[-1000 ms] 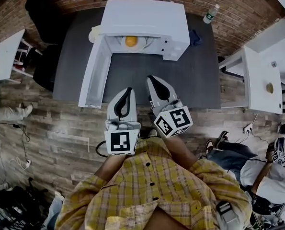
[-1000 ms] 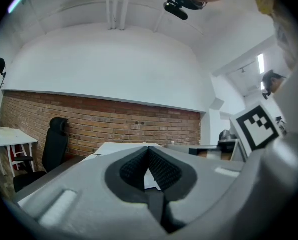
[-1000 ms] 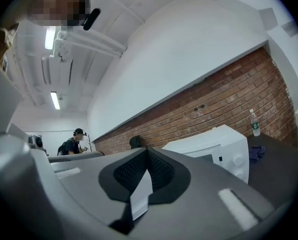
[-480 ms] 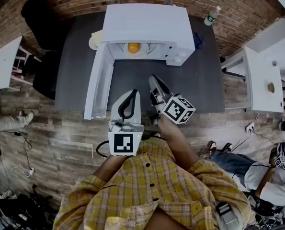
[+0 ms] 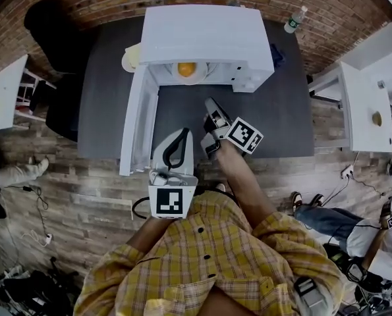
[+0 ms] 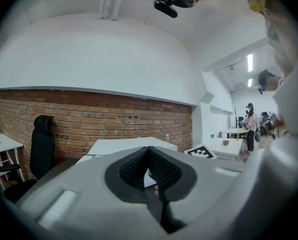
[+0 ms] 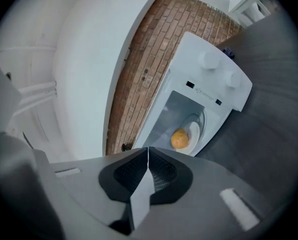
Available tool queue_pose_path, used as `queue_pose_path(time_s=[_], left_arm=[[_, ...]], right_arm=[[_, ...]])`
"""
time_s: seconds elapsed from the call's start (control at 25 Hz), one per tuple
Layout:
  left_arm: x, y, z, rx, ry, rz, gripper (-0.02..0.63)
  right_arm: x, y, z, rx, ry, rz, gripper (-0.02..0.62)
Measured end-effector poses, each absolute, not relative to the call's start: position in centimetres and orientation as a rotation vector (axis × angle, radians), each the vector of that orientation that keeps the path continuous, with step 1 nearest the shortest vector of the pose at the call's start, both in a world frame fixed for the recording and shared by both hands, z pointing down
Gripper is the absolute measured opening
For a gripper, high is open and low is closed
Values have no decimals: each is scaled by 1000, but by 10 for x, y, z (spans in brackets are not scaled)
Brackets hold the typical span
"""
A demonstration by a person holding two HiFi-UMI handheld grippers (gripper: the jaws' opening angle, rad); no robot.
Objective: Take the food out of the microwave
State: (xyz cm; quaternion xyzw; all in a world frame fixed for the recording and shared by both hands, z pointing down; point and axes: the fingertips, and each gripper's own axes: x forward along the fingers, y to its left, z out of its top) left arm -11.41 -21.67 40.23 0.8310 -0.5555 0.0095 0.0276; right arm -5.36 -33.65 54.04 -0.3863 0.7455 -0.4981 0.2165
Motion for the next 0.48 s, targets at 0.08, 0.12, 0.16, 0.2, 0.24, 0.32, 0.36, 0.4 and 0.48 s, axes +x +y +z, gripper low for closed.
queue_pose_path(time_s=[0.08,0.12,0.16,0.2,0.24,0.32,0.36,0.4,0.48], left_arm=[[-114,-218,402,2571,-1700,34,0],[-114,-219,402,2575,-1697,40,0],[-115,-219,402,2577,-1696,41,0],[-117,-220,403,2577,-1697,40,0],[-118,-220,403,2577,-1698,39,0],[-119,-220,406,2575,-1699,42,0],[-120,-221,407,2574,-1698,47,0],[-120,-223,408,2574,-1697,50,0],[-121,-225,409,2571,-1697,50,0]], right_arm=[[-54,-345,557,-1056,2009,-1444,-2],[-55,-349,563,-1048,1980,-1469,-2],[-55,-353,569,-1042,1952,-1487,-2],[-56,-357,573,-1038,1929,-1502,-2],[-58,-360,578,-1037,1915,-1513,0],[-61,-365,589,-1039,1900,-1538,0],[-63,-368,594,-1039,1890,-1553,0],[-64,-371,600,-1037,1876,-1569,0],[-68,-378,610,-1034,1858,-1592,0]])
